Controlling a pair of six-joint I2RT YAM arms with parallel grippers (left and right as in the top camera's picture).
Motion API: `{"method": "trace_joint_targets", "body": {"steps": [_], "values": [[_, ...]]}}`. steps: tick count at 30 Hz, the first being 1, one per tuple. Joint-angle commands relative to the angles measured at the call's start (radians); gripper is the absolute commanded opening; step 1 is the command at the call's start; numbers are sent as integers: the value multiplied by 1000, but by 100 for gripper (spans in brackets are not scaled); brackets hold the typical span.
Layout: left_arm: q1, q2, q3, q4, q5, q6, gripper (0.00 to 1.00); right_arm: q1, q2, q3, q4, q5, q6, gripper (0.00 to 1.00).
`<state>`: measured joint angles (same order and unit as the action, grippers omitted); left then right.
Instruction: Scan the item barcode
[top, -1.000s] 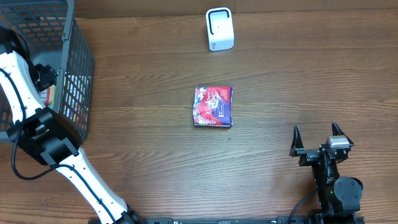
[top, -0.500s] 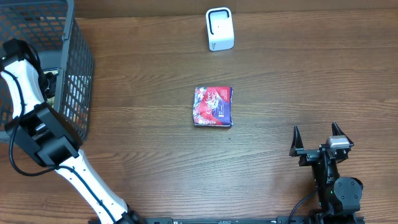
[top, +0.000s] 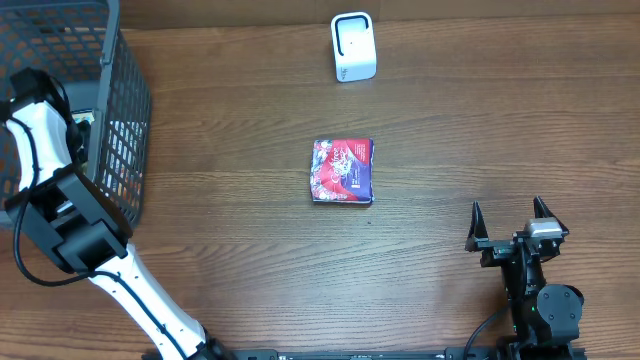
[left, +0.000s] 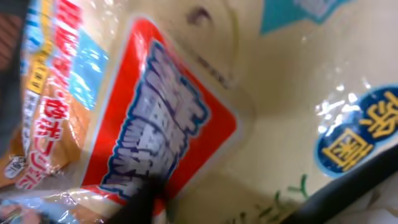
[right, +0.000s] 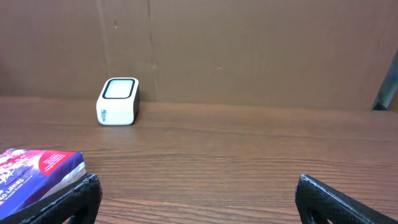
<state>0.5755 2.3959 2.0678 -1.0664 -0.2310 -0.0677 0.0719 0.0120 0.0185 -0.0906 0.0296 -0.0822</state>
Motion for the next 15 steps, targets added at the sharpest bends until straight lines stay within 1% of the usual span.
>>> {"method": "trace_joint_targets", "body": {"steps": [1, 6, 10, 12, 14, 15], "values": [[7, 97, -70, -29, 88, 20, 5, -5, -9, -10, 7, -5, 4, 100], [6, 97, -70, -68, 148, 20, 4, -5, -9, -10, 7, -5, 4, 100], [7, 95, -42, -125, 152, 18, 4, -5, -9, -10, 7, -5, 4, 100], [7, 95, -8, -155, 163, -5, 4, -5, -9, -10, 7, -5, 4, 100], [7, 95, 45, -192, 214, -7, 4, -5, -9, -10, 7, -5, 4, 100], [7, 95, 94, -220, 278, -6, 4, -5, -9, -10, 7, -5, 4, 100]]}}
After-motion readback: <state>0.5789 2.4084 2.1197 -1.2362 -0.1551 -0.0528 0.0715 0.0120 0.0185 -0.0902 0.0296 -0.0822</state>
